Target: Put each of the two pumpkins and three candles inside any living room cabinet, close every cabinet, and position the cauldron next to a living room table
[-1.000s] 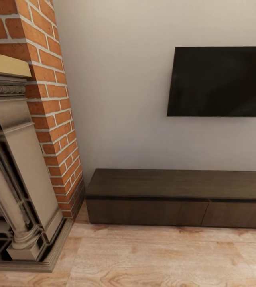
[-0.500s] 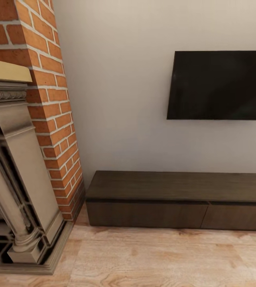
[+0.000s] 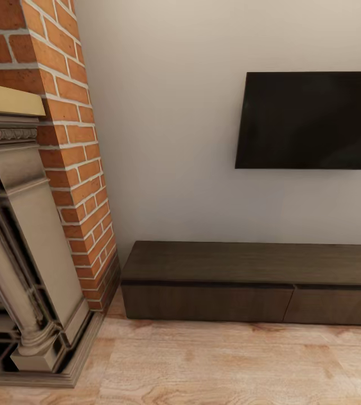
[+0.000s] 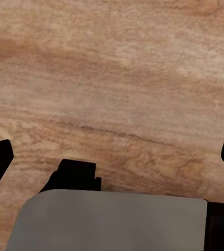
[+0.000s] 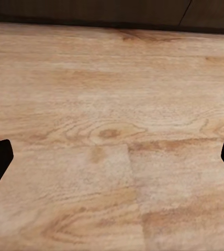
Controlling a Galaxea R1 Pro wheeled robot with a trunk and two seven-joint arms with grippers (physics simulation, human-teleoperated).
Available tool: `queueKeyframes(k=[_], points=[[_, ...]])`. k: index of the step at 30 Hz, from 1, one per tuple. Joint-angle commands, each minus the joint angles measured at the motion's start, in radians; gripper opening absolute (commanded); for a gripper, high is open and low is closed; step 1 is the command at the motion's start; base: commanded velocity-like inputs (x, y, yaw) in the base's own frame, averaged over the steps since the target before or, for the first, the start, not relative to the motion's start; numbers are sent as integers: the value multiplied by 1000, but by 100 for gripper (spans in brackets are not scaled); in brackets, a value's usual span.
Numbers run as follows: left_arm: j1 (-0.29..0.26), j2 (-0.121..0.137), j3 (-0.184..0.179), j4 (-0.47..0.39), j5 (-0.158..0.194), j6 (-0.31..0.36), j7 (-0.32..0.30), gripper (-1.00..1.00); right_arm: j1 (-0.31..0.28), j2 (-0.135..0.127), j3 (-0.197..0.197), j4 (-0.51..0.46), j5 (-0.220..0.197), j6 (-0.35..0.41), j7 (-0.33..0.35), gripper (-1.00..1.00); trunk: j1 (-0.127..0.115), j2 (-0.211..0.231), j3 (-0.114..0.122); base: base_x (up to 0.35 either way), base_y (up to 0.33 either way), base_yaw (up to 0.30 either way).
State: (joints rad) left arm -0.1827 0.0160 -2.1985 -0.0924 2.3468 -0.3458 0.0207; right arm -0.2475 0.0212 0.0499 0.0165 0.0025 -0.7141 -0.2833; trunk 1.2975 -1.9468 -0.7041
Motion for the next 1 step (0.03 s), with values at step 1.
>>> queueKeyframes(k=[1], points=[[-1, 1, -9, -5, 9, -6, 2, 100, -1, 0, 5, 2, 1, -2, -7, 100, 0, 0, -1, 0, 0, 0]])
